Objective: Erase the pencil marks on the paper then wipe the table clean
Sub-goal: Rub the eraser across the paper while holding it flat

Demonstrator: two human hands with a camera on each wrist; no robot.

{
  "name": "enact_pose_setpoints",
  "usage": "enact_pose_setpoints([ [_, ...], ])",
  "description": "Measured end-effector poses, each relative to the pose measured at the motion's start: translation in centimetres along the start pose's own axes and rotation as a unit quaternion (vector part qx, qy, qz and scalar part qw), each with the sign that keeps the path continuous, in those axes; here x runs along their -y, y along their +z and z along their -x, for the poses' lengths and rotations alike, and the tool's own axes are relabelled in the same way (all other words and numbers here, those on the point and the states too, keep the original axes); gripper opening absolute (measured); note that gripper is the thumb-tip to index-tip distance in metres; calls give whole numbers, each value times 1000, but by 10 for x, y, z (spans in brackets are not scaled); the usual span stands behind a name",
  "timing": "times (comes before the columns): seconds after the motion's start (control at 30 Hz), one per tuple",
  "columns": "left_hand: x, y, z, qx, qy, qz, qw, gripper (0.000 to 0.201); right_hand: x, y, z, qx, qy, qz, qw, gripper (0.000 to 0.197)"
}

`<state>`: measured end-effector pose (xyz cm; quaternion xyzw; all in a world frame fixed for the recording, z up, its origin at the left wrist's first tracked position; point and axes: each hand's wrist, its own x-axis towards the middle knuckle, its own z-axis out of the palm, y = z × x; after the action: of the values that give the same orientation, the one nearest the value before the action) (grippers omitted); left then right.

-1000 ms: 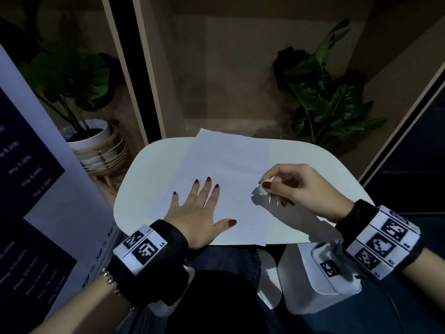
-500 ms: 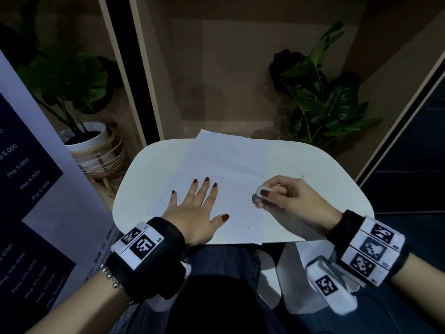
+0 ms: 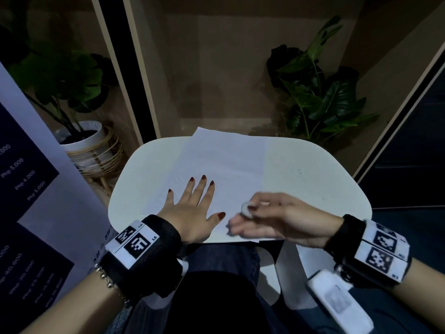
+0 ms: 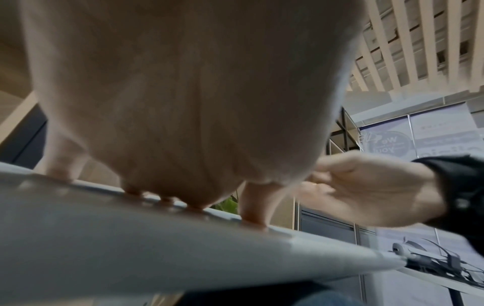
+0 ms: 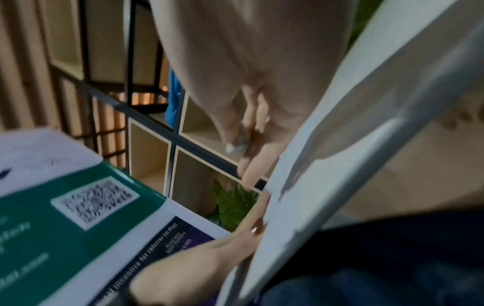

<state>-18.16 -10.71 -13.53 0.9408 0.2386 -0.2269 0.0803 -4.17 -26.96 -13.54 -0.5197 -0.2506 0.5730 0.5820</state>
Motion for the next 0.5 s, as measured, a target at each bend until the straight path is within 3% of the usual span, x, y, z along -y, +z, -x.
enact_pose_setpoints([
  [0.07, 0, 0, 0, -1, 0, 4, 1000, 70, -4, -1, -3, -42, 10, -7, 999, 10],
  [0.17, 0, 0, 1, 1, 1, 9, 1000, 69, 0, -9, -14, -209, -139, -81, 965, 19],
  [0.23, 0, -1, 1, 2, 2, 7, 1000, 69, 3, -11, -14, -198, -175, -107, 959, 17],
  [0.33, 0, -1, 2, 6, 5, 6, 1000, 69, -5, -2, -8, -35, -73, -40, 996, 8],
  [0.37, 0, -1, 2, 7, 5, 3, 1000, 69, -9, -1, -10, -23, -55, -27, 998, 12],
  [0.43, 0, -2, 3, 8, 7, -4, 1000, 68, -11, -3, -17, -102, -94, -62, 988, 21],
  [0.5, -1, -4, 4, 12, 23, -1, 1000, 67, -6, -5, -22, -209, -161, -98, 960, 19],
])
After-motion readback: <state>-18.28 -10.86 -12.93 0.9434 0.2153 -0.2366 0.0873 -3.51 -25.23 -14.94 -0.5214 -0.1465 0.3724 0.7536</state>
